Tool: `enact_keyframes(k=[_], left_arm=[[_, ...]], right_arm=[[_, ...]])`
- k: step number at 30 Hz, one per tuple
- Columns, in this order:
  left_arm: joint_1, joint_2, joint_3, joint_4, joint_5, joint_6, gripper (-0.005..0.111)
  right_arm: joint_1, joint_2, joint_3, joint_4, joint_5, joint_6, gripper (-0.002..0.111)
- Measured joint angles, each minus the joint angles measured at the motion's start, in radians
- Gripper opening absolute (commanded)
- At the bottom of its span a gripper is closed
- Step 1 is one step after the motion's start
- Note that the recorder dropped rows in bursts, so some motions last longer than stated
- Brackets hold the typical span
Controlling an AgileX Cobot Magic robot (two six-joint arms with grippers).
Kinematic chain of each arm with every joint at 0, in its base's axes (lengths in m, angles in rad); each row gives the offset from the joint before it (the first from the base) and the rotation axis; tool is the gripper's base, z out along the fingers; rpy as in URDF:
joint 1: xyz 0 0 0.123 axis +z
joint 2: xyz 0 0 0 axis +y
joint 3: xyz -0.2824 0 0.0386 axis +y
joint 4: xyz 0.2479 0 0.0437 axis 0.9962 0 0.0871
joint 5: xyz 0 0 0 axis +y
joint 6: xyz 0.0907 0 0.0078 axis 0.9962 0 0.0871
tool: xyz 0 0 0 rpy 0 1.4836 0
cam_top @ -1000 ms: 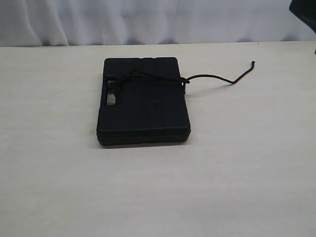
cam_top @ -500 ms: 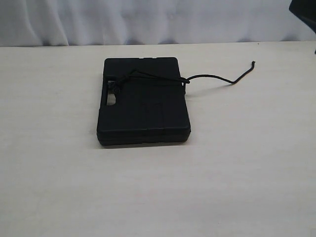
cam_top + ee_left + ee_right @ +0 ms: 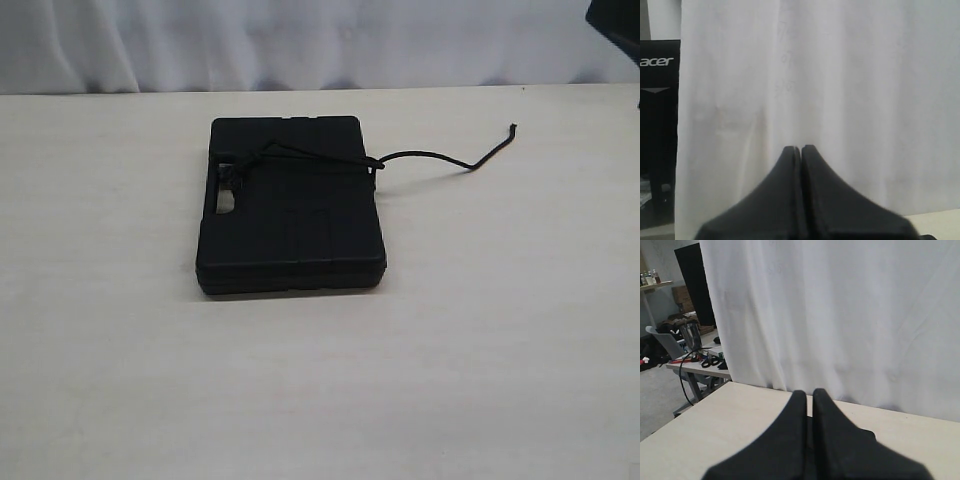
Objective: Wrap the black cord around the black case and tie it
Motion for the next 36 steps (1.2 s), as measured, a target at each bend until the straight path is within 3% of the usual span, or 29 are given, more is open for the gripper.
enact_keyframes(k=[8,13,26,36], left_arm=[[0.089,-0.11,0.002,0.0,0.095,-0.008,0.0],[0.135,-0.214,0.066,0.039,0.068,-0.01,0.0],[0.139,-0.362,0.322,0.091,-0.159,-0.012,0.0],[0.139,-0.364,0.4,0.091,-0.182,-0.012,0.0]], right_arm=[[0.0,0.0,0.0,0.0,0.0,0.0,0.004],[0.0,0.0,0.0,0.0,0.0,0.0,0.004],[0.0,0.0,0.0,0.0,0.0,0.0,0.004],[0.0,0.0,0.0,0.0,0.0,0.0,0.004]])
